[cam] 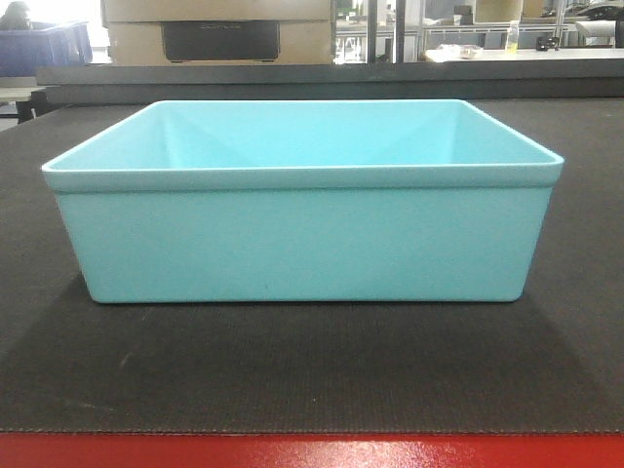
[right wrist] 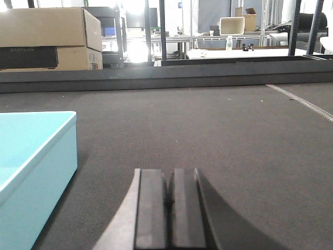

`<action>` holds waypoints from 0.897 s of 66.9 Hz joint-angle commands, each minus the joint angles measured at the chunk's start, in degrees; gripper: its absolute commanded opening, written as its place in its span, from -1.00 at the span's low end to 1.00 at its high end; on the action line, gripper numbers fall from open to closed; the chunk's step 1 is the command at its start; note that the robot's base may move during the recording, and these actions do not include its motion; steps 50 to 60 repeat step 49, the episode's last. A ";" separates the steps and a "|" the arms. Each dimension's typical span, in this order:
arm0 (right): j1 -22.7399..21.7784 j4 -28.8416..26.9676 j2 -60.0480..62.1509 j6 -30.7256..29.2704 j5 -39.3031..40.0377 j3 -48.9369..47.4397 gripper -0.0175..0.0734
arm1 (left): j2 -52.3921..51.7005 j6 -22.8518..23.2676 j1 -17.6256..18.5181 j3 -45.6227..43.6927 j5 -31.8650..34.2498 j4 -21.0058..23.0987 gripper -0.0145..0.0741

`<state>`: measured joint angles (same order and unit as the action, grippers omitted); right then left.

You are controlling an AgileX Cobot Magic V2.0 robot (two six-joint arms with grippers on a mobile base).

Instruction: Fetch blue bin and place on conveyor start

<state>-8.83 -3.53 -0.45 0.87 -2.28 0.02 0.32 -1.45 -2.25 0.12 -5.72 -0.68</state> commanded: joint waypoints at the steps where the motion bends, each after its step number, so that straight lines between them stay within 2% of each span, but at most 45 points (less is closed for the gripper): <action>1: -0.21 0.00 0.45 -0.42 1.46 -0.02 -0.97 | -0.32 -0.02 0.20 -0.12 1.21 0.25 -0.92; 60: -0.21 0.00 0.45 -0.42 1.46 -0.02 -0.97 | -0.32 -0.02 0.20 -0.12 1.21 0.25 -0.92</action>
